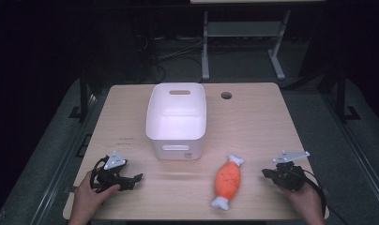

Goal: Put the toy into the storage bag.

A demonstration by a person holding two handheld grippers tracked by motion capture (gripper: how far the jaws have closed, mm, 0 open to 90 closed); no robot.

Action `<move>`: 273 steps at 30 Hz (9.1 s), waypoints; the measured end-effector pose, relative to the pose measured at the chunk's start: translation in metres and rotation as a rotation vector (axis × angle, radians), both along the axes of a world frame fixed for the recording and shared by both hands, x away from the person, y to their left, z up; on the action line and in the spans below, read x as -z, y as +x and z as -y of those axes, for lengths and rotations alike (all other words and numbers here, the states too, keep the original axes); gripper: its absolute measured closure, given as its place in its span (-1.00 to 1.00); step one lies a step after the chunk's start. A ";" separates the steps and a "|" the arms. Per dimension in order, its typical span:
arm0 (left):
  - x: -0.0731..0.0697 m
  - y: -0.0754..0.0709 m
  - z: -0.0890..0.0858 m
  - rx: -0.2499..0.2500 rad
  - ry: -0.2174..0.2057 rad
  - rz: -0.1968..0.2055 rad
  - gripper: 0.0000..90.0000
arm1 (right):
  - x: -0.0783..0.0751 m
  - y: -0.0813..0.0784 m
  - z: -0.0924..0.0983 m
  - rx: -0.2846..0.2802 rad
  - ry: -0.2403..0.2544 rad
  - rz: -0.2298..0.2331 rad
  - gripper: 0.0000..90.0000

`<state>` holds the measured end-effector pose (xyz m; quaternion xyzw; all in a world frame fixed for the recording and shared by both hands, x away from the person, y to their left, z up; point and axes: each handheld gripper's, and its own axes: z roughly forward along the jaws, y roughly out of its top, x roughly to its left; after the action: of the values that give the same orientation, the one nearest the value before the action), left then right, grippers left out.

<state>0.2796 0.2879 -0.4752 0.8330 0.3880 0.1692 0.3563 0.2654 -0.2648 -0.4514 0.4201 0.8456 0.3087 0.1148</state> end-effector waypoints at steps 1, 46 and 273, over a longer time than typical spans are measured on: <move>0.000 0.000 0.000 0.000 0.000 0.000 -0.72 | -0.001 0.001 -0.001 -0.005 -0.001 -0.006 1.00; 0.000 0.000 0.000 0.000 0.000 0.000 -0.72 | -0.008 0.046 -0.059 -0.163 0.007 -0.046 1.00; 0.000 0.000 0.000 -0.001 0.000 -0.001 -0.72 | -0.133 0.078 -0.106 -0.307 0.019 0.011 -0.46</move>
<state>0.2797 0.2879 -0.4750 0.8328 0.3887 0.1690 0.3560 0.3435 -0.1591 -0.3184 0.2854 0.8963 0.3327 0.0669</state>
